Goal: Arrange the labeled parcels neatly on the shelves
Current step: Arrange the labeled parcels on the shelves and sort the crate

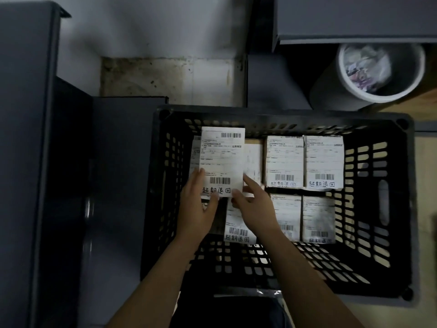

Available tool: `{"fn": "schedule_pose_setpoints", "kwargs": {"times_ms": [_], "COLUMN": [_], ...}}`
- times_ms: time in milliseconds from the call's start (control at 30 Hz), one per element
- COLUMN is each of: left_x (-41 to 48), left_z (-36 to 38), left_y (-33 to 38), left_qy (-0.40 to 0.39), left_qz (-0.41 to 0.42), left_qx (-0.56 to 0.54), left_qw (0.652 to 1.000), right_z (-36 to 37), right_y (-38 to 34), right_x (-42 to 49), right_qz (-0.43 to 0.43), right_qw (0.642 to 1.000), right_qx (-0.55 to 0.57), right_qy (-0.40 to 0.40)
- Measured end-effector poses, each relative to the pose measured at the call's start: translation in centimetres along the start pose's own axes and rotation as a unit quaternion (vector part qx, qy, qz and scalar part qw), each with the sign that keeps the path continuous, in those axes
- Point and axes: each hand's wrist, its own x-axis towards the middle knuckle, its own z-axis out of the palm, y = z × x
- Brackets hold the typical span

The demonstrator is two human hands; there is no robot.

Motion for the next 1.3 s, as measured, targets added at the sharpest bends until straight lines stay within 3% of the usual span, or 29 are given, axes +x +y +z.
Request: {"fn": "schedule_pose_setpoints", "kwargs": {"times_ms": [133,300,800,933,1100,1300], "left_x": [0.5,1.9,2.6,1.3,-2.4,-9.3], "left_z": [-1.2,-1.4,-1.9,-3.3,-6.9,-12.5], "left_y": [-1.3,-2.1,-1.9,-0.1,4.0,8.3], "left_qy": [-0.031,-0.043,-0.079,-0.049,0.049,0.182], "left_qz": [0.013,-0.007,-0.01,0.058,0.165,0.15], "left_qx": [0.038,0.092,0.26,0.249,0.244,0.265], "left_qw": [0.999,0.995,0.962,0.965,0.954,0.935], "right_z": [1.7,2.5,2.5,1.2,-0.9,-1.8], "right_y": [-0.6,-0.6,-2.4,-4.3,-8.0,-13.0], "right_x": [0.9,2.3,3.3,1.3,-3.5,-10.2], "right_qz": [-0.009,-0.054,-0.129,-0.2,-0.322,-0.45], "right_qw": [1.0,0.987,0.917,0.867,0.81,0.75], "right_qx": [-0.009,-0.141,-0.369,-0.453,-0.49,-0.483], "right_qy": [-0.022,-0.057,-0.086,-0.05,-0.021,-0.036]}}
